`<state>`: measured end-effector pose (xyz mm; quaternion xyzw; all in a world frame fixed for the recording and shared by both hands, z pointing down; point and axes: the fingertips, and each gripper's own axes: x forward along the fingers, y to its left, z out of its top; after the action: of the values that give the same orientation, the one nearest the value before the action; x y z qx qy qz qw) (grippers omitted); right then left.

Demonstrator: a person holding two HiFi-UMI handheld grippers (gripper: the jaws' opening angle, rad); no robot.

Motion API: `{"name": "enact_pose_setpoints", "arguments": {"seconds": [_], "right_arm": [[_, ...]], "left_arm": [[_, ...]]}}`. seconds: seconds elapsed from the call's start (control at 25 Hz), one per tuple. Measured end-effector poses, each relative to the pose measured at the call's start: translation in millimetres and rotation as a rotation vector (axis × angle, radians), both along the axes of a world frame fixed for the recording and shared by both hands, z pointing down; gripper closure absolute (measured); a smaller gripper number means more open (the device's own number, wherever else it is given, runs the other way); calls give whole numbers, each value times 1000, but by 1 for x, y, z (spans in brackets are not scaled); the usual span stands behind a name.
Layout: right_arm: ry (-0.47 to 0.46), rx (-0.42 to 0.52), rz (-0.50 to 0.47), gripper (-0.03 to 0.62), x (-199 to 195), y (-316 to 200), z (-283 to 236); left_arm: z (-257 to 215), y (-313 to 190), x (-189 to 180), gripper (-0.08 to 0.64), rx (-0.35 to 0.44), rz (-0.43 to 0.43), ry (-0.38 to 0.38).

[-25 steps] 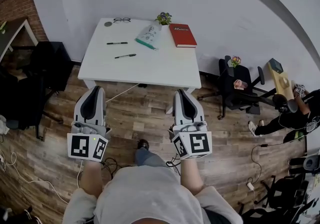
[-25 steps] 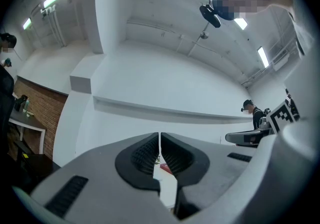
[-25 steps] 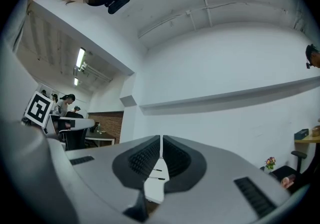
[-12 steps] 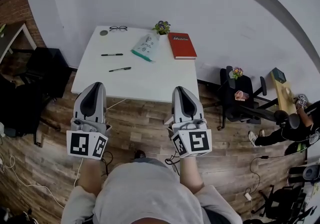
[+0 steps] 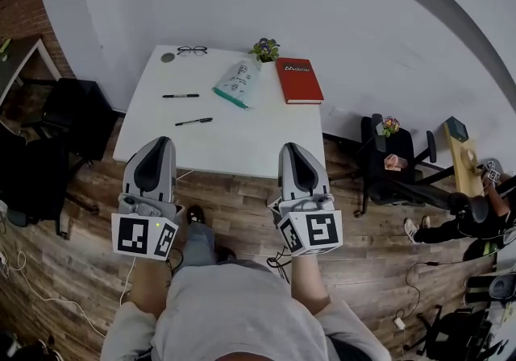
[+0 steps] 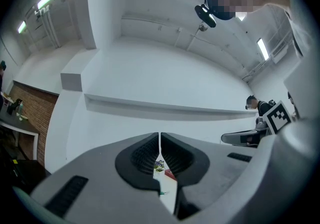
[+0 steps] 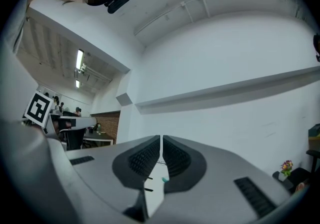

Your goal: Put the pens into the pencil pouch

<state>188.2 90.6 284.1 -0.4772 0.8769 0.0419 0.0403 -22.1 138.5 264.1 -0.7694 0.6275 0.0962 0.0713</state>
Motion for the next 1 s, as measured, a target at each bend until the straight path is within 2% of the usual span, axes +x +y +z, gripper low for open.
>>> {"name": "enact_pose_setpoints", "arguments": {"seconds": [0.24,1.0], "right_arm": [[8,1,19,555,-15,-40,3],[22,6,118,555,-86,-209,-6]], "left_arm": [[3,-45,-13,526,1,23,0],[-3,-235,-83,526,-4,138,0]]}}
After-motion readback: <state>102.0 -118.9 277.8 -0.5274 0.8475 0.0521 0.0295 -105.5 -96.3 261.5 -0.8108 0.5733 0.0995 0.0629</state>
